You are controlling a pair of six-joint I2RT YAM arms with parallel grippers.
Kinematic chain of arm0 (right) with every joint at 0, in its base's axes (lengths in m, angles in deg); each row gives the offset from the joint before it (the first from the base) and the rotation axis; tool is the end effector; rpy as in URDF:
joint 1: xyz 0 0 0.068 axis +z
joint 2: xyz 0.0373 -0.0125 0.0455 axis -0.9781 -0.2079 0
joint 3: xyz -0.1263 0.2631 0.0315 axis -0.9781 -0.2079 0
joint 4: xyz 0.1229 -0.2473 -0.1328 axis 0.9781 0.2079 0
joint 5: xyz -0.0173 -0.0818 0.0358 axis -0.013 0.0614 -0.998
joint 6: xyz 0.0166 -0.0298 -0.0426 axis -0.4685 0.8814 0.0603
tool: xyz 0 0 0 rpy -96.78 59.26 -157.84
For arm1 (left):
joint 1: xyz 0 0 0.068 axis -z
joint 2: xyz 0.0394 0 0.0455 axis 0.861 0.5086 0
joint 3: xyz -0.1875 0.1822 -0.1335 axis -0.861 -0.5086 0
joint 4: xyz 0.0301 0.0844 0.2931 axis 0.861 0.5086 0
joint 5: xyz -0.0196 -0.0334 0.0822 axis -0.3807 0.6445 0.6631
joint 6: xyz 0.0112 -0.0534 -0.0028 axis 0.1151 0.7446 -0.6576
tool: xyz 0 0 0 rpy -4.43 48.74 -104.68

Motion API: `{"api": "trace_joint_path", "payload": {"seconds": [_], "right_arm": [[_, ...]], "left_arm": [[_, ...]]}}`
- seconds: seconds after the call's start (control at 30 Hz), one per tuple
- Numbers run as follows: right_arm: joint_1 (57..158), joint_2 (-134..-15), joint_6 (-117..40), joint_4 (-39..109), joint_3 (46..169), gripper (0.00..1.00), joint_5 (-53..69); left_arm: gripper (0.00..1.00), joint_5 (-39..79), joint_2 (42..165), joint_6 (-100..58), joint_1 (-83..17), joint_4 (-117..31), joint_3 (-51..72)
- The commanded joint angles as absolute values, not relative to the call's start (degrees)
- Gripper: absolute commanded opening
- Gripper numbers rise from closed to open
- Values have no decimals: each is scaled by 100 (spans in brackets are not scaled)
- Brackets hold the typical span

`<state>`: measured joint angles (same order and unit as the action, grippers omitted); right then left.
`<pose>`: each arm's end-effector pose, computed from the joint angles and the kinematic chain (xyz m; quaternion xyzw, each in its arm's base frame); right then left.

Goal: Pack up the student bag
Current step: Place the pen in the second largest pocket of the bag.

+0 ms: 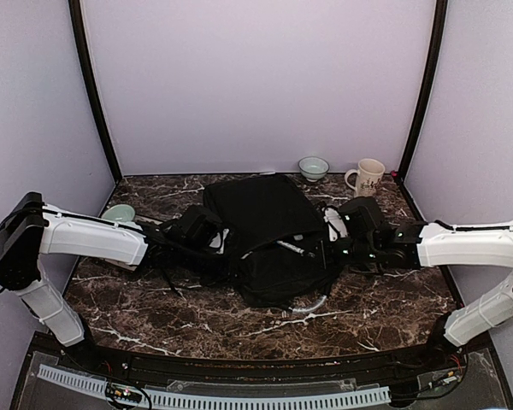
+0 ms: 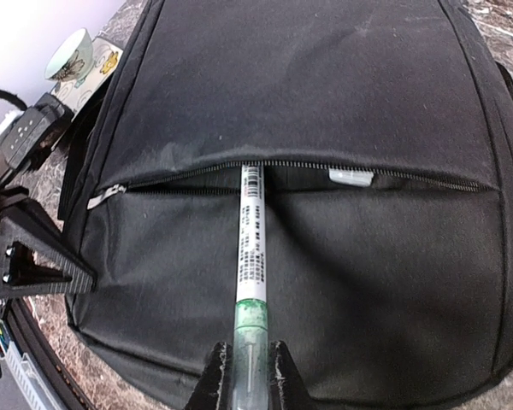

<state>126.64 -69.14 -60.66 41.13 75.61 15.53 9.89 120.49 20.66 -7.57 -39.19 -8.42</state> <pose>0.2087 0.2373 0.2195 -0.1543 0.8864 0.2765 0.3376 0.2248 -0.3050 0.1874 0.0589 0.8994 -0.4127 0.1317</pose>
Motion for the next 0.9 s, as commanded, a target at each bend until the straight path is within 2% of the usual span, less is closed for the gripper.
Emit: {"api": "trace_joint_path", "payload": {"seconds": [0.0,0.2,0.47,0.87], "right_arm": [[12592,-7146,-6078,3679,7705,0,1622],[12495,-7350,-6376,3319,7651,0,1964],[12454,-7714,-6453,1489,7128,0,1889],[12424,-8965,-6696,-195,7511,0,2032]], "left_arm": [[5,762,11727,1928,-757,-4146,-889],[4,726,11682,1869,-757,-4089,-846],[3,445,11605,1903,-757,-4165,-821],[2,-150,11473,1876,-757,-3959,-433]]}}
